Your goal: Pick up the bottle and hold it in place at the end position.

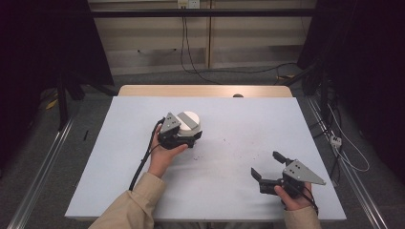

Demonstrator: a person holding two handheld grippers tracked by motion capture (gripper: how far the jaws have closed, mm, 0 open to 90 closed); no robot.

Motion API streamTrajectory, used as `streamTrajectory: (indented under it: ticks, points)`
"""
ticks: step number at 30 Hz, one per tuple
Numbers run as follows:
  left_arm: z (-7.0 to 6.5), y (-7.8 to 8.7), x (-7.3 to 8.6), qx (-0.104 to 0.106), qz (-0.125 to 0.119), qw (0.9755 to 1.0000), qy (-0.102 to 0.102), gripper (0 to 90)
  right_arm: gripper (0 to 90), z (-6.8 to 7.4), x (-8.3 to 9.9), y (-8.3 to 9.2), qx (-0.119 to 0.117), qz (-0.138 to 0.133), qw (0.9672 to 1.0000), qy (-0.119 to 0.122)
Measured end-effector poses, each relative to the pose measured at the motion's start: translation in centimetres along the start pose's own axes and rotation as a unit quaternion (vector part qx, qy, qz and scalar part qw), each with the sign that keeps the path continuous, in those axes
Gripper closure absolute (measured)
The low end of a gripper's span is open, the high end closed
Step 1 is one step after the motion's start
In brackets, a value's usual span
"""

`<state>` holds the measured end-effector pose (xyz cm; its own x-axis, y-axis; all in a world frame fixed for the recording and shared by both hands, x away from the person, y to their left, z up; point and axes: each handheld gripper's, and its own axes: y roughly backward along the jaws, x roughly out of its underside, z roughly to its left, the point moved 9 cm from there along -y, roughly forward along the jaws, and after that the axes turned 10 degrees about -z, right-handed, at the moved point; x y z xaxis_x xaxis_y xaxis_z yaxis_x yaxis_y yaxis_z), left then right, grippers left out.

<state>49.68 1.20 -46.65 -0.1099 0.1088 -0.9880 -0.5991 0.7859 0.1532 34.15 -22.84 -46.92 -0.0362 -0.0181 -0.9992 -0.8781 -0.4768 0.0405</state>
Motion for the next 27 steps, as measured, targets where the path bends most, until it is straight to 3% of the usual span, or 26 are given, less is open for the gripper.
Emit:
streamTrajectory:
  ticks: [27]
  points:
    - [-0.6, -2.4, 0.2, 0.013, 0.001, 0.9999, 0.004, 18.6, 2.6, 0.0, 0.1, 0.0, 0.0, 0.0, 1.0, -0.002]
